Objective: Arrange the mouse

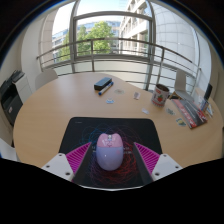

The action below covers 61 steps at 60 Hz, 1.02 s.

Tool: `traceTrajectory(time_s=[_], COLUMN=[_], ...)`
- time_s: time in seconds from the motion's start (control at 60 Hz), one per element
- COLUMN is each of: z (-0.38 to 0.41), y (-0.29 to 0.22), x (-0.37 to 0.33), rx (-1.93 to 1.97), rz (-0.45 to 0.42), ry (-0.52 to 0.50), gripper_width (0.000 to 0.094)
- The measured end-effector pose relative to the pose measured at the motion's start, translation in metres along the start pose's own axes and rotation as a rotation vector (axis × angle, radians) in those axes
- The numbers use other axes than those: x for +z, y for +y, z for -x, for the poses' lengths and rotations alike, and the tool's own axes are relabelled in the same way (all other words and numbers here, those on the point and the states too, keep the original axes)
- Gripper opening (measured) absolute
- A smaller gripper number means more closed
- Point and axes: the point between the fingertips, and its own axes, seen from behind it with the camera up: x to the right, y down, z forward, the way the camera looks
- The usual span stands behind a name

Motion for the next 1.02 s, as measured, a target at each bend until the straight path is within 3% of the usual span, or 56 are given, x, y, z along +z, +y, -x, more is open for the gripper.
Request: traceTrajectory(time_s=[0.3, 0.567, 1.017], z=[0.008, 0.013, 0.012], y=[-0.011, 0.016, 0.041], x=[-0.121, -0.224, -0.263], rx=[0.01, -0.043, -0.061], rz=[-0.095, -0.135, -0.14], ry=[0.02, 0.036, 0.037], gripper_width=[0.0848, 0.0845, 0.0843])
